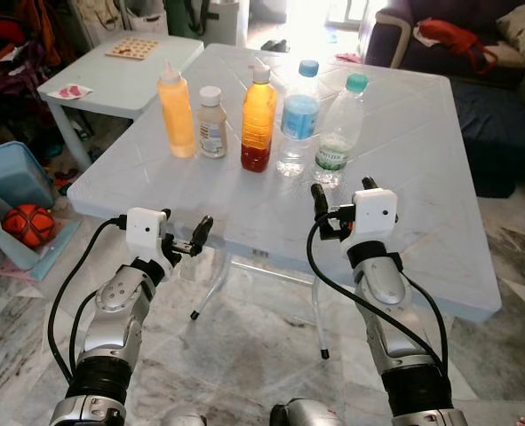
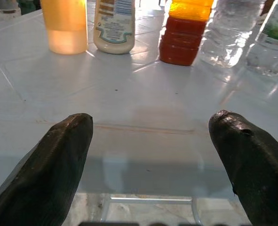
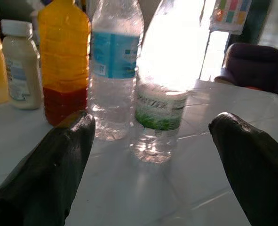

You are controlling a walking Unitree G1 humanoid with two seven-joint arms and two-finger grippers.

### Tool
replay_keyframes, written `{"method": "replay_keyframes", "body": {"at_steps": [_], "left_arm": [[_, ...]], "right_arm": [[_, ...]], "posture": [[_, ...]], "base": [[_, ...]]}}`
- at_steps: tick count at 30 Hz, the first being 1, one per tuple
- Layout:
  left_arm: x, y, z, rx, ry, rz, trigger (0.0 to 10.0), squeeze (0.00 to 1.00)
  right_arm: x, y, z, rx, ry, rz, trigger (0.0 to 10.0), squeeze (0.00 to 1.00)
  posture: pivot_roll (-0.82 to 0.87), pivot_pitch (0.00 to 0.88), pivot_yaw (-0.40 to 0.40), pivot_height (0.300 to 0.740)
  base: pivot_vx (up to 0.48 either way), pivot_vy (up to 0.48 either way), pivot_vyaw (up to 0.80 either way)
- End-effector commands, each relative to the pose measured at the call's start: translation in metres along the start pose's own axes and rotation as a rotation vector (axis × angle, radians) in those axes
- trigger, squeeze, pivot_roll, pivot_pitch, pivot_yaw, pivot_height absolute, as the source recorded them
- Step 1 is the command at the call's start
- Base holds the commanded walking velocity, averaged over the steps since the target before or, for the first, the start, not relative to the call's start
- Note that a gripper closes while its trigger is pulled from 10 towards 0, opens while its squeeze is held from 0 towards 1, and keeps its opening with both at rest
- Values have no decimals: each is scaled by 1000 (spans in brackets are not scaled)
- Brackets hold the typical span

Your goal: Restocking fridge

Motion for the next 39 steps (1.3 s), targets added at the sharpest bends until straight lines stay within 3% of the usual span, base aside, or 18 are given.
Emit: {"method": "replay_keyframes", "body": {"at_steps": [1, 2, 3, 4, 5, 8, 23, 39], "left_arm": [[0, 7, 4, -18, 9, -14, 10000, 0], [0, 7, 4, -19, 11, -15, 10000, 0], [2, 8, 7, -25, 17, -17, 10000, 0], [2, 8, 7, -25, 17, -17, 10000, 0], [3, 10, 9, -28, 29, -20, 10000, 0], [3, 11, 15, 32, 90, -10, 10000, 0], [2, 18, 14, -61, 53, 23, 10000, 0], [5, 22, 20, -112, 55, 52, 10000, 0]], "right_arm": [[-8, 21, -7, 16, -39, -77, 10000, 1000], [-10, 23, -8, 19, -51, -83, 10000, 1000], [-16, 31, -14, 15, -78, -102, 10000, 765], [-16, 31, -14, 15, -78, -102, 10000, 765], [-21, 38, -20, 27, -99, -116, 10000, 0], [-30, 43, -26, 65, -118, -125, 10000, 0], [-71, 79, -42, 80, -182, -185, 10000, 0], [-98, 92, -51, 71, -237, -149, 10000, 0]], "posture": [[12, 33, 0, 740], [12, 33, 0, 740], [14, 41, 2, 740], [14, 41, 2, 740], [16, 47, 3, 740], [25, 55, 1, 740], [66, 65, 33, 740], [103, 64, 58, 740]], "base": [[0, 0, 0], [0, 0, 0], [0, 0, 0], [0, 0, 0], [0, 0, 0], [0, 0, 0], [0, 0, 0], [0, 0, 0]]}}
Point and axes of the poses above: a point about 5 cm out from each wrist's last joint towards the gripper, its own x axis pointing back from the gripper into the wrist, its own y axis along the axis of the wrist's last joint, z = x × y, the point moved 2 cm from there along -x, pointing out of the wrist towards the gripper, and after that the axes turned 6 degrees about x, right-handed, at the moved point
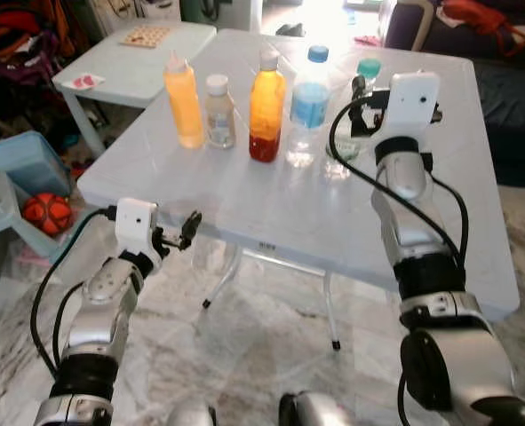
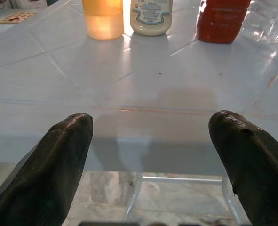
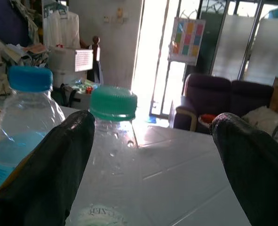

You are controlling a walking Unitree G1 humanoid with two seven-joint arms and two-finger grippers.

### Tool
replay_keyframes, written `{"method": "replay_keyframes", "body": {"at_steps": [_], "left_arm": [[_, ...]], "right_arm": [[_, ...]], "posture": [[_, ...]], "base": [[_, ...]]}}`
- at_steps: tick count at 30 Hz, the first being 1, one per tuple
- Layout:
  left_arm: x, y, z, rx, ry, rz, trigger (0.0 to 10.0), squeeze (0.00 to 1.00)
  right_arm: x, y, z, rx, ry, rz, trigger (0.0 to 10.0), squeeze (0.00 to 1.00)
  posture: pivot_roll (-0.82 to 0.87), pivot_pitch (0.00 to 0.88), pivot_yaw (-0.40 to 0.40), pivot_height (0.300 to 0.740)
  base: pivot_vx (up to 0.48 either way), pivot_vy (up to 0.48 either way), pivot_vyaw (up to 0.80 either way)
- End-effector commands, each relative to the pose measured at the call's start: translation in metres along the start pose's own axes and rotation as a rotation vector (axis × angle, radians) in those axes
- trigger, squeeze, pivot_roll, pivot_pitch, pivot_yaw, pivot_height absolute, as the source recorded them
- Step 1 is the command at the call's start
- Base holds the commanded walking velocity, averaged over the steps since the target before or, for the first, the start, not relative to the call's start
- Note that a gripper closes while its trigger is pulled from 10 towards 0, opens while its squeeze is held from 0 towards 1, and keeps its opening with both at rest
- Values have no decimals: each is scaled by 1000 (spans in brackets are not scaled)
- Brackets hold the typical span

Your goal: Restocking fridge

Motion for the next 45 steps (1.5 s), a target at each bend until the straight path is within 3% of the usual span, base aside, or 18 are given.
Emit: {"method": "replay_keyframes", "body": {"at_steps": [1, 16, 22, 24, 25, 26, 28, 30, 32, 36, 38, 45], "left_arm": [[2, 3, 3, -24, 3, 7, 10000, 0], [0, 6, 5, -33, 1, 18, 10000, 0], [4, 5, 7, -35, 7, 22, 10000, 0], [7, 2, 7, -36, 7, 30, 10000, 0], [7, 2, 7, -36, 7, 32, 10000, 0], [8, 1, 7, -36, 7, 33, 10000, 0], [9, 2, 8, -38, 9, 33, 10000, 0], [9, 4, 10, -40, 12, 33, 10000, 0], [9, 6, 11, -46, 14, 33, 10000, 0], [8, 8, 13, -55, 13, 35, 10000, 0], [8, 9, 14, -58, 11, 35, 10000, 0], [8, 9, 14, -61, 8, 40, 10000, 0]], "right_arm": [[-6, 7, -1, -17, -15, -10, 10000, 0], [-18, 13, 9, -26, 27, -17, 10000, 0], [-23, 19, 19, 11, 119, -47, 10000, 0], [-26, 20, 16, -22, 97, -32, 10000, 0], [-27, 20, 15, -27, 94, -29, 4549, 0], [-28, 20, 14, -25, 89, -27, 4549, 0], [-30, 20, 10, -19, 65, -17, 0, 0], [-31, 19, 8, -17, 49, -9, 0, 0], [-32, 19, 8, -16, 43, -6, 1137, 0], [-33, 15, 8, -38, 28, 26, 1608, 0], [-33, 15, 8, -40, 26, 21, 1098, 0], [-34, 13, 3, -21, 20, 17, 902, 0]], "posture": [[103, 63, 59, 740], [116, 59, 63, 740], [130, 72, 63, 740], [134, 76, 64, 740], [136, 76, 64, 740], [139, 77, 65, 740], [148, 78, 69, 740], [150, 77, 72, 740], [152, 76, 76, 740], [155, 75, 83, 740], [158, 76, 90, 740], [156, 75, 90, 740]], "base": [[0, 0, 0], [0, 0, 0], [0, 0, 0], [0, 0, 0], [0, 0, 0], [0, 0, 0], [0, 0, 0], [0, 0, 0], [0, 0, 0], [0, 0, 0], [0, 0, 0], [0, 0, 0]]}}
Point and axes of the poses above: a point about 5 cm out from each wrist's last joint towards the gripper, its own x axis pointing back from the gripper into the wrist, its own y axis along the axis of the wrist's last joint, z = x × y, the point moved 2 cm from there along -x, pointing out of the wrist towards the gripper, and after that the axes turned 6 degrees about x, right-handed, at the moved point
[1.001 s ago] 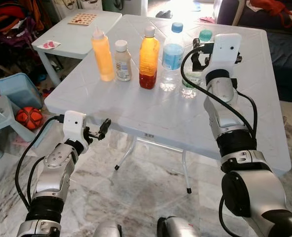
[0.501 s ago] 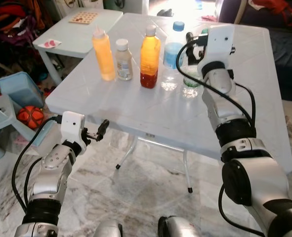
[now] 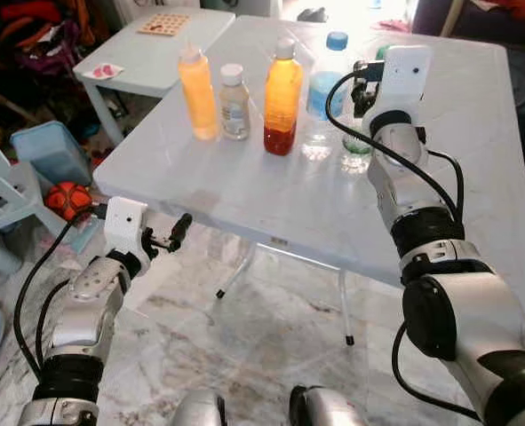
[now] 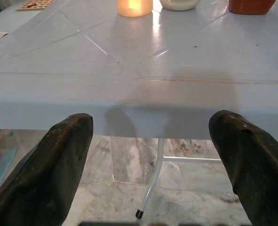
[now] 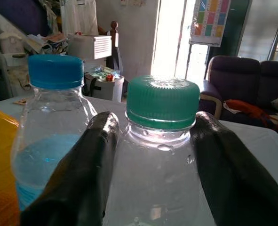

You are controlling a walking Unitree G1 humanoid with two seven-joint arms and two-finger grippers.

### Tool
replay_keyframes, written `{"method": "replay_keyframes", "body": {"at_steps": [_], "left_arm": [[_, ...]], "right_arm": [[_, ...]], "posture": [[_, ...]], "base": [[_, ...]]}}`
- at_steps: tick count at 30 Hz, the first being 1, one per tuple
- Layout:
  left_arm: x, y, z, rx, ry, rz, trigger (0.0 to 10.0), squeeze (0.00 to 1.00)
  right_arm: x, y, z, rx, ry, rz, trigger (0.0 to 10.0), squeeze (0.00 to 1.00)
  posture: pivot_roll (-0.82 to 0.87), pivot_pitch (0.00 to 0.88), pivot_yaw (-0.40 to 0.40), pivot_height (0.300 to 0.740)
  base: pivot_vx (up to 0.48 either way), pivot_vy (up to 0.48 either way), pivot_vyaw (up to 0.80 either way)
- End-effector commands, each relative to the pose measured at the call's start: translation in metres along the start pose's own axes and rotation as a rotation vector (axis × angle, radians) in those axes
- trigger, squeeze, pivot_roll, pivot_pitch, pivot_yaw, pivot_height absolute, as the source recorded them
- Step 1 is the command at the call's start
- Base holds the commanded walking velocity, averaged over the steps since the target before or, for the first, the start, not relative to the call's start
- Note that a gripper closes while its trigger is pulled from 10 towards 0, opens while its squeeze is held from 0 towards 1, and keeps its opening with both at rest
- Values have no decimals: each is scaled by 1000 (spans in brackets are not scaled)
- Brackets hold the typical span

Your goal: Restocking fridge

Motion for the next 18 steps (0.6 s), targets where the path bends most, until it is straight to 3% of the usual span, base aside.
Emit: {"method": "replay_keyframes", "body": {"at_steps": [1, 4, 5, 15, 16, 18], "left_arm": [[1, 4, 2, -20, 3, -2, 10000, 0], [0, 4, 2, -20, 3, 0, 10000, 0], [0, 4, 1, -19, 3, -1, 10000, 0], [1, 2, 1, -13, 8, -1, 10000, 0], [1, 1, 1, -12, 9, 0, 10000, 0], [1, 0, 0, -6, 10, 3, 10000, 0]], "right_arm": [[-4, 9, 0, 0, -5, -22, 902, 0], [-3, 7, 0, 9, -2, -24, 627, 0], [-3, 7, 0, 10, -1, -24, 118, 0], [3, 13, 7, -16, 17, -63, 39, 0], [8, 11, 10, -4, 31, -57, 2314, 0], [15, 9, 14, -2, 52, -50, 2000, 0]], "posture": [[155, 75, 89, 740], [154, 75, 86, 740], [154, 73, 85, 740], [145, 61, 73, 740], [135, 58, 73, 740], [125, 52, 69, 740]], "base": [[0, 0, 0], [0, 0, 0], [0, 0, 0], [0, 0, 0], [0, 0, 0], [0, 0, 0]]}}
Point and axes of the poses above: a point about 5 cm out from each wrist's last joint towards the gripper, its own x axis pointing back from the gripper into the wrist, its own y axis along the axis of the wrist's last joint, z = x × y, the point moved 2 cm from there along -x, pointing out of the wrist towards the gripper, and after that the axes turned 6 degrees about x, right-handed, at the moved point
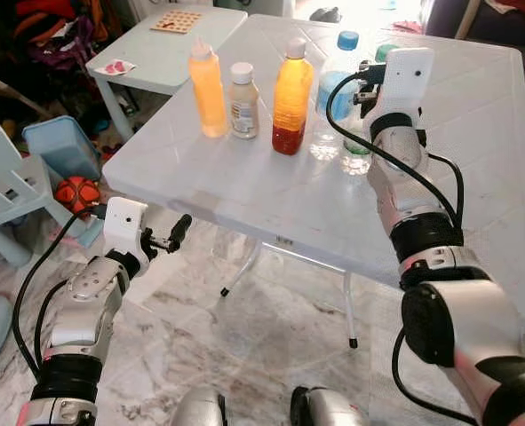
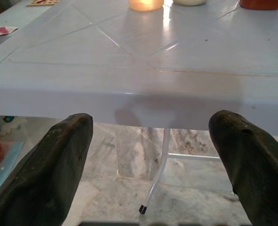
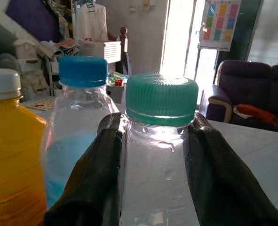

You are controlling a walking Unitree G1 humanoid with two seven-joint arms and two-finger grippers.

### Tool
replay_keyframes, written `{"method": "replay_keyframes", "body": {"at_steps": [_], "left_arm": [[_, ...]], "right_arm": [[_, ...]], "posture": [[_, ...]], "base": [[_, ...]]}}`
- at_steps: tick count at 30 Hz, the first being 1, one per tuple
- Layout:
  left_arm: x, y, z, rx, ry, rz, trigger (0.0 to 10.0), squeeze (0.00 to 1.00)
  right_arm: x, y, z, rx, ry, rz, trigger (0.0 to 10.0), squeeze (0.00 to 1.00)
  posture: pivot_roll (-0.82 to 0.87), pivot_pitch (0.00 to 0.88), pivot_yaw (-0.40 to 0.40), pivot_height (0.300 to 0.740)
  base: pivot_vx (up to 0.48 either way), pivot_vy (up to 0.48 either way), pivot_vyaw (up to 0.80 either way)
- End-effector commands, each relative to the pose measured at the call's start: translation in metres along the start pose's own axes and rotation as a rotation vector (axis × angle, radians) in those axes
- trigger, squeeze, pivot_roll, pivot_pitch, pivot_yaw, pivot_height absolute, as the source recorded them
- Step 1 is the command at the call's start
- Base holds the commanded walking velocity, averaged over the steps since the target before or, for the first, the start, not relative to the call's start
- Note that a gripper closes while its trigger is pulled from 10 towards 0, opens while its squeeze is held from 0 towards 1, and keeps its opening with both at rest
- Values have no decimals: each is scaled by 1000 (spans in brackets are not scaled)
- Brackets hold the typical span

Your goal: Restocking fridge

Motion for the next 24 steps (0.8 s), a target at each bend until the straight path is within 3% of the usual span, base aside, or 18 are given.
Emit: {"method": "replay_keyframes", "body": {"at_steps": [1, 3, 5, 6, 8, 9, 11, 20, 24], "left_arm": [[1, -3, -2, -2, 8, 7, 10000, 0], [1, -5, -4, 4, 5, 11, 10000, 0], [0, -11, -11, 18, -13, 21, 10000, 0], [0, -11, -11, 18, -13, 21, 10000, 0], [0, -13, -16, 30, -27, 21, 10000, 0], [0, -13, -16, 30, -27, 21, 10000, 0], [-3, -15, -21, 47, -32, 18, 10000, 0], [-5, -21, -20, 80, 8, 30, 10000, 0], [-3, -24, -17, 82, 29, 27, 10000, 0]], "right_arm": [[15, 7, 10, -11, 58, -22, 10000, 0], [25, 7, 13, -25, 78, -27, 10000, 0], [46, 5, 15, -23, 122, -25, 10000, 0], [46, 5, 15, -23, 122, -25, 10000, 0], [64, -6, 17, 2, 150, 22, 10000, 0], [64, -6, 17, 2, 150, 22, 10000, 0], [88, -23, 17, 9, 177, 84, 10000, 0], [106, -27, 25, -107, 247, 92, 10000, 0], [113, -22, 30, -136, 297, 78, 10000, 0]], "posture": [[97, 44, 68, 740], [93, 43, 67, 740], [68, 32, 57, 740], [68, 32, 57, 740], [53, 29, 51, 740], [53, 29, 51, 740], [26, 21, 38, 740], [10, 0, 31, 740], [10, 0, 22, 740]], "base": [[0, 0, 0], [0, 0, 0], [0, 0, 0], [0, 0, 0], [0, 0, 0], [0, 0, 0], [0, 0, 0], [0, 0, 0], [0, 0, 800]]}}
Point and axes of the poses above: a point about 5 cm out from each wrist's last joint towards the gripper, its own x axis pointing back from the gripper into the wrist, its own y axis along the axis of the wrist's last joint, z = x × y, the point moved 2 cm from there along -x, pointing out of the wrist towards the gripper, and after that the axes turned 6 degrees about x, right-handed, at the moved point
